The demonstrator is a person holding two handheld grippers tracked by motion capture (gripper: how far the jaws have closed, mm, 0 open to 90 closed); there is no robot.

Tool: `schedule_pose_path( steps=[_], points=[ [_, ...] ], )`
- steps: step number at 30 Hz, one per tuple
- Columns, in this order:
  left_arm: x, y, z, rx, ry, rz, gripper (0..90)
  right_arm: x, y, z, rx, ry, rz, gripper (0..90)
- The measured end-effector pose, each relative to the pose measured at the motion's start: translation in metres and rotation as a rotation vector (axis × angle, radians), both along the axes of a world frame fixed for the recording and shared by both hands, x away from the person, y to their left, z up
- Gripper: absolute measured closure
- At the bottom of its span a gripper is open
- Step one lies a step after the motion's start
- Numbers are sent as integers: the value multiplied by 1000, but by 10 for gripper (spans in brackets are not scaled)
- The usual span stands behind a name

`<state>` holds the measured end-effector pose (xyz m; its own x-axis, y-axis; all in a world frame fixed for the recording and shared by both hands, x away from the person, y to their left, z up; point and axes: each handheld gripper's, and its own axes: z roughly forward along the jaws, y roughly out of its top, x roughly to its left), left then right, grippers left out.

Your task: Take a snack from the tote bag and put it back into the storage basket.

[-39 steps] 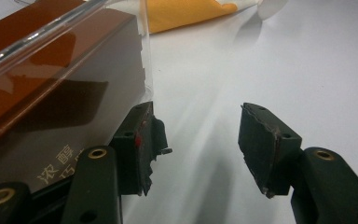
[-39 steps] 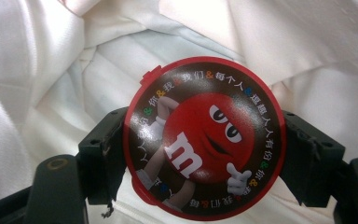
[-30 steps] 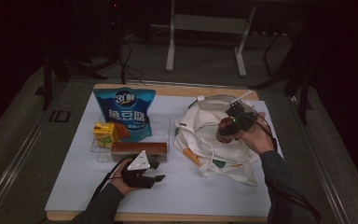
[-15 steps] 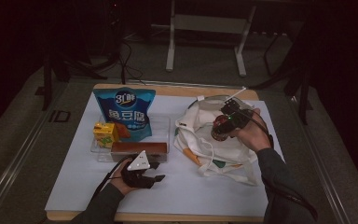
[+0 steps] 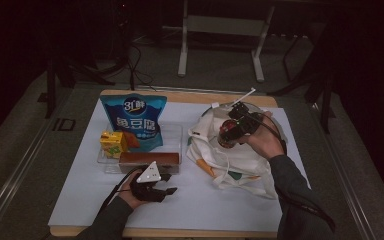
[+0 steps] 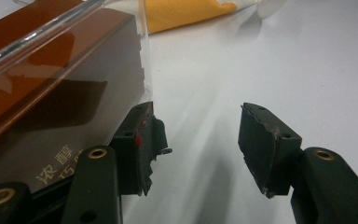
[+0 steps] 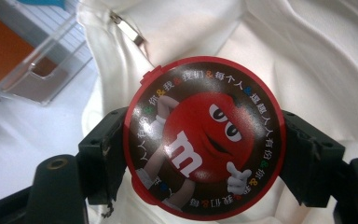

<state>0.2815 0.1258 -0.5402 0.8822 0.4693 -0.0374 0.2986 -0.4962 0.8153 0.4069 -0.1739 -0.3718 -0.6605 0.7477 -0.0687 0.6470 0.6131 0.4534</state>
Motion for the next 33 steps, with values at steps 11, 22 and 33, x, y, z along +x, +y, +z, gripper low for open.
schedule_pose_path(
  steps=[11,22,33],
  points=[
    [0,0,0,-1,3,0,462,-2,21,11,11,-8,40,257],
    [0,0,0,-2,2,1,462,-3,38,17,28,-8,71,257],
    [0,0,0,2,0,1,462,-4,56,22,24,-13,97,256]
  ],
)
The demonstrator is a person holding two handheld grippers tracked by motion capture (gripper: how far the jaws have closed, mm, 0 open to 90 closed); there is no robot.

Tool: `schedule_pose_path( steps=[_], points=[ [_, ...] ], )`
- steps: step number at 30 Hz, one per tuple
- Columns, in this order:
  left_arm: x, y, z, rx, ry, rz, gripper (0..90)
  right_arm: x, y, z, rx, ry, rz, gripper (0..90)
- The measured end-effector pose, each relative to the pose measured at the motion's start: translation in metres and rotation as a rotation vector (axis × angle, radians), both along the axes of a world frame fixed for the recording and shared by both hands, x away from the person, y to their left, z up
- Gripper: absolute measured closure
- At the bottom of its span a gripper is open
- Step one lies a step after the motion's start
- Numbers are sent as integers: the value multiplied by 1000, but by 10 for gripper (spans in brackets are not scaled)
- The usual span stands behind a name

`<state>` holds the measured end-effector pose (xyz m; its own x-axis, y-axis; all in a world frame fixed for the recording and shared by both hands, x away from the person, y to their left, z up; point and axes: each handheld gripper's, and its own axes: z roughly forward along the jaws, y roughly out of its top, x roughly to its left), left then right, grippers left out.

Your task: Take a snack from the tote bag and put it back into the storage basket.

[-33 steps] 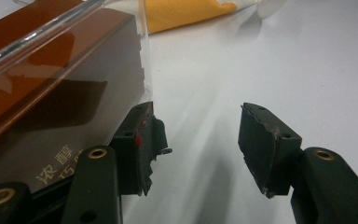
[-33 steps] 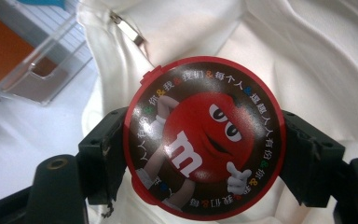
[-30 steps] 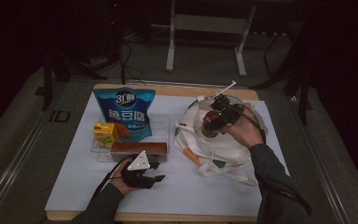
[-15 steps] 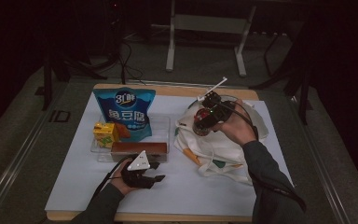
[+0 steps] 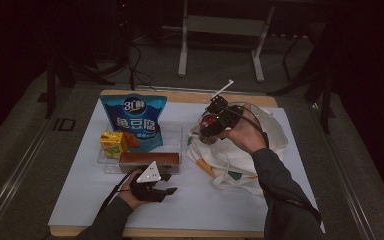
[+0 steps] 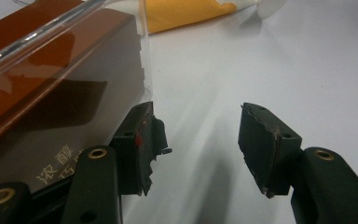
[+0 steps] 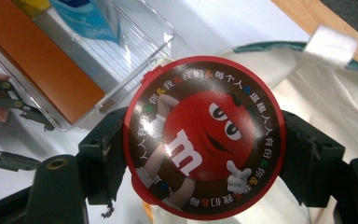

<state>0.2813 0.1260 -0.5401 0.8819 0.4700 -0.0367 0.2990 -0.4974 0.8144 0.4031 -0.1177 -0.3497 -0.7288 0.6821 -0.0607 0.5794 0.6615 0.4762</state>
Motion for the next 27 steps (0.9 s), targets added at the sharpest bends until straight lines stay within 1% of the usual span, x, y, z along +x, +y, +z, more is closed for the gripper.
schedule_pose_path(
  steps=[9,17,18,27],
  points=[
    [0,0,0,-2,3,1,462,-1,14,4,4,-3,16,257],
    [0,0,0,-2,4,0,462,-1,26,5,-7,-10,34,257],
    [0,0,0,-2,4,0,462,-1,30,5,-3,-7,34,257],
    [0,0,0,0,3,0,462,-1,43,4,-9,-10,46,257]
  ],
)
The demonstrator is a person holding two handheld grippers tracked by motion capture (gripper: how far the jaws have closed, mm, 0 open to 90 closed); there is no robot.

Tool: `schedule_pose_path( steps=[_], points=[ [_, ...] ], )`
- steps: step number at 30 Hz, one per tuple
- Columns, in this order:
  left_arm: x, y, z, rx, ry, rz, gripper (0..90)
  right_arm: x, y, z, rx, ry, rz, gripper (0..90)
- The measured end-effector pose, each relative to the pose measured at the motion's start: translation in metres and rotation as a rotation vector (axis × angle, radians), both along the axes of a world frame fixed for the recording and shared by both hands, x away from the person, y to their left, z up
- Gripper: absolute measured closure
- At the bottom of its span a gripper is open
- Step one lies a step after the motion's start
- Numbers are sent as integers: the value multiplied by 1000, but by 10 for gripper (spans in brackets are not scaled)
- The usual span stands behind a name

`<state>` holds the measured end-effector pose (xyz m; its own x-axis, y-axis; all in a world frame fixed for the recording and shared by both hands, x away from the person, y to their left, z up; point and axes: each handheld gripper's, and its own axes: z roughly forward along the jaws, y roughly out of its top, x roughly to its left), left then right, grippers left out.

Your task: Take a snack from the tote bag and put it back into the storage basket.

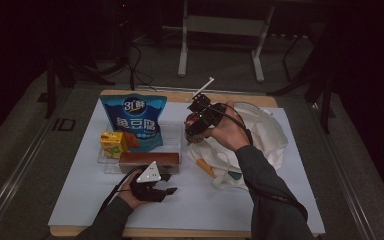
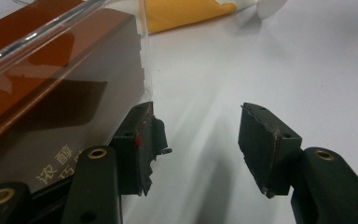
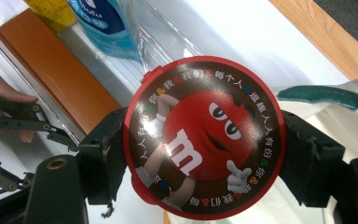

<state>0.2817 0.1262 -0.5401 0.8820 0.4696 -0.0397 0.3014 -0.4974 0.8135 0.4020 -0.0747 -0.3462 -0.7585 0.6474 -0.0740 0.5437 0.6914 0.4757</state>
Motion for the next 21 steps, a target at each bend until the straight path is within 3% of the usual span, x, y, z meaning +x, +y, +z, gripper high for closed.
schedule_pose_path(
  steps=[21],
  points=[
    [0,0,0,1,-1,-1,461,-1,24,-1,12,6,5,257]
  ],
)
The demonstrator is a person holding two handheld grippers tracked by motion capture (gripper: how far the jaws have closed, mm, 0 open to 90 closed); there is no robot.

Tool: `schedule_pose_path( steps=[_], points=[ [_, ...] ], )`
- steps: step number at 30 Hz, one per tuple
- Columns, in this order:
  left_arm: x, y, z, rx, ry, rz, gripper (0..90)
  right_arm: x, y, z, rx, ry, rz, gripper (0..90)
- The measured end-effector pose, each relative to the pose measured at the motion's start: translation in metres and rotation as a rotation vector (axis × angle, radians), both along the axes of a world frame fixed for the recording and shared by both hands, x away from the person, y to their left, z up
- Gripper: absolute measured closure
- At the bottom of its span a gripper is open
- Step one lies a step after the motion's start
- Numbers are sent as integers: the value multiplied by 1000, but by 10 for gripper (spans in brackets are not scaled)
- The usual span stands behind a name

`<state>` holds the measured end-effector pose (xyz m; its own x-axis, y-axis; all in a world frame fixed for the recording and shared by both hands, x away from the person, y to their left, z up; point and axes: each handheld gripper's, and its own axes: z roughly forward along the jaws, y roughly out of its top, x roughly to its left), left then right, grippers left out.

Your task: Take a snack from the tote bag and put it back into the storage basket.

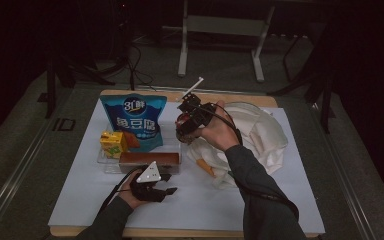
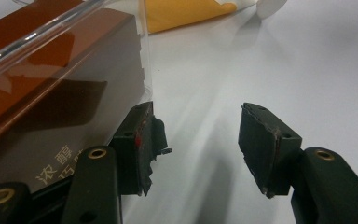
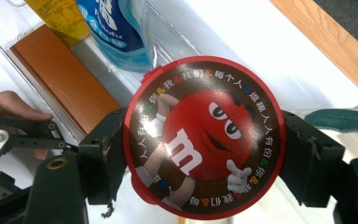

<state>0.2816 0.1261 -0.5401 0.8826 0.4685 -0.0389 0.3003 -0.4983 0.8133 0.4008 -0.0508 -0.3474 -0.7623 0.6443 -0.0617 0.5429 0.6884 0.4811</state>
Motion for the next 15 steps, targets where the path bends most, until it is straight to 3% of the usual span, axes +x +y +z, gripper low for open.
schedule_pose_path(
  steps=[15],
  points=[
    [0,0,0,2,-2,-1,461,-1,14,-1,-8,-6,16,256]
  ],
)
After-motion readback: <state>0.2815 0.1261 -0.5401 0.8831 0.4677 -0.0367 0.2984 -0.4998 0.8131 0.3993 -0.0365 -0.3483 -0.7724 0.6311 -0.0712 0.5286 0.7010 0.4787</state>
